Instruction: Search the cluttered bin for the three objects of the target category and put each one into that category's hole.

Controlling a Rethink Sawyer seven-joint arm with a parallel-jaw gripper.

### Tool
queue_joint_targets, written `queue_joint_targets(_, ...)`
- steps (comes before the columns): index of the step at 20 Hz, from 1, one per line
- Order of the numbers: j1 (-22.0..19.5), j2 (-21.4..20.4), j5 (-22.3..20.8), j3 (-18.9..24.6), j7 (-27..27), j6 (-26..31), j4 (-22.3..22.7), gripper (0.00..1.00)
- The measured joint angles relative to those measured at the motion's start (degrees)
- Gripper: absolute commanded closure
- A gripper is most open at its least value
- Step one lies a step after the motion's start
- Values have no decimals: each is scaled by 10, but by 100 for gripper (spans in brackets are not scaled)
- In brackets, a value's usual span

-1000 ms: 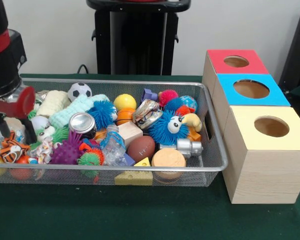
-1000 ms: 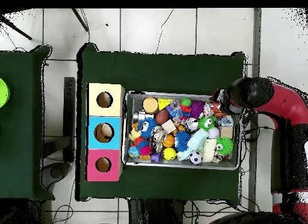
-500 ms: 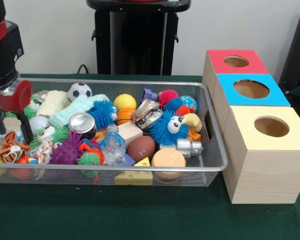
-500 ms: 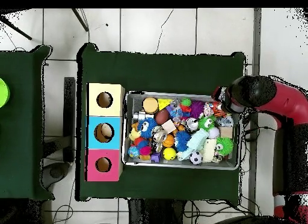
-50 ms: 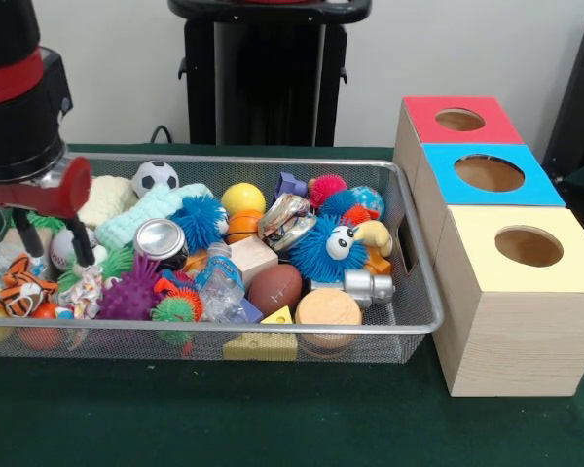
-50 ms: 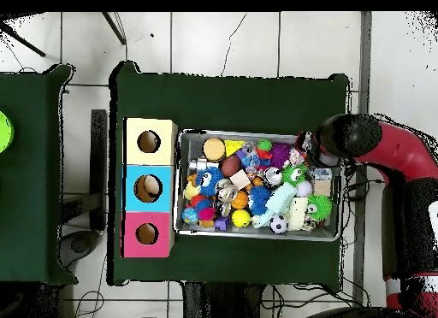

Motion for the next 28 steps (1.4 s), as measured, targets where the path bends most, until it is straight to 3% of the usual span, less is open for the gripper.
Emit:
queue_joint_targets(6, 0, -1, 0, 0, 0, 0, 21, 0)
queue_joint_targets(28, 0, 48, 0, 6, 0, -1, 13, 0)
